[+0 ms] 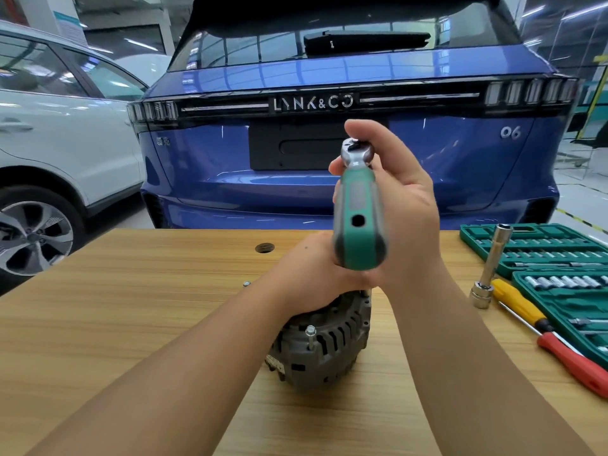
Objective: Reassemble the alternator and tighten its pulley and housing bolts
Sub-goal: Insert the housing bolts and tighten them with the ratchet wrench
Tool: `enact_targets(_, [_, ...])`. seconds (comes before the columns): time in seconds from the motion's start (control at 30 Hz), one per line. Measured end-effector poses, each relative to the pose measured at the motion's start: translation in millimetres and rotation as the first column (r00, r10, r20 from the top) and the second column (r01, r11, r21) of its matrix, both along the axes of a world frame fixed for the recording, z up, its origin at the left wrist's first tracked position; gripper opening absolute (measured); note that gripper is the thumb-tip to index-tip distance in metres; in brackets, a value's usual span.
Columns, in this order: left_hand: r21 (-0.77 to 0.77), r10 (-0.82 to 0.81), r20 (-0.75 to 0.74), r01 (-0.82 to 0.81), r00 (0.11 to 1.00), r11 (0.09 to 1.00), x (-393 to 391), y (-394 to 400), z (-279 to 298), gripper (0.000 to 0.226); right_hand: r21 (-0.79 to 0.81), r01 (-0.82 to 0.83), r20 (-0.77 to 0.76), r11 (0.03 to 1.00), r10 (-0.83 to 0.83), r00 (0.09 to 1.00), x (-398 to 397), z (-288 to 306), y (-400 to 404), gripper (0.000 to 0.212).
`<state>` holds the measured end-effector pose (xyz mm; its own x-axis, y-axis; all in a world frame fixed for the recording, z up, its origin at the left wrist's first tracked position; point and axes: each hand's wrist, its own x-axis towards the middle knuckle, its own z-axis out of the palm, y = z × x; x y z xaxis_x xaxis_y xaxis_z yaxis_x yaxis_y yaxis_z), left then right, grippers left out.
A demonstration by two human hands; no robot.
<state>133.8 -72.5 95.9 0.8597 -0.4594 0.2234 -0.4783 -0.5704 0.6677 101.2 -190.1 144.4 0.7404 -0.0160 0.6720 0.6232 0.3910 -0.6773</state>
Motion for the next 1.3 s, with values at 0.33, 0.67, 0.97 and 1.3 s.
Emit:
enact_targets(0.33, [0.063, 0.06, -0.013, -0.06, 0.998, 0.996, -2, -1, 3, 0.012, 0.005, 0.066, -0.089, 0.998, -0.065, 0.994, 1, 6, -9, 0.047])
enact_targets(0.67, [0.087, 0.058, -0.057, -0.053, 0.997, 0.995, -4, -3, 7, 0.01, -0.032, -0.058, -0.266, 0.998, 0.048, 0.963, 4, 10, -30, 0.018])
enact_targets(0.97, [0.065, 0.056, -0.053, -0.053, 0.997, 0.997, -7, -3, 9, 0.007, -0.07, 0.016, 0.094, 0.997, -0.01, 0.996, 13, -2, -17, 0.04])
enact_targets(1.3, [0.054, 0.066, -0.057, -0.063, 0.996, 0.997, -7, -3, 8, 0.009, 0.04, -0.322, -0.069, 0.946, 0.324, 0.944, 19, 4, -25, 0.034])
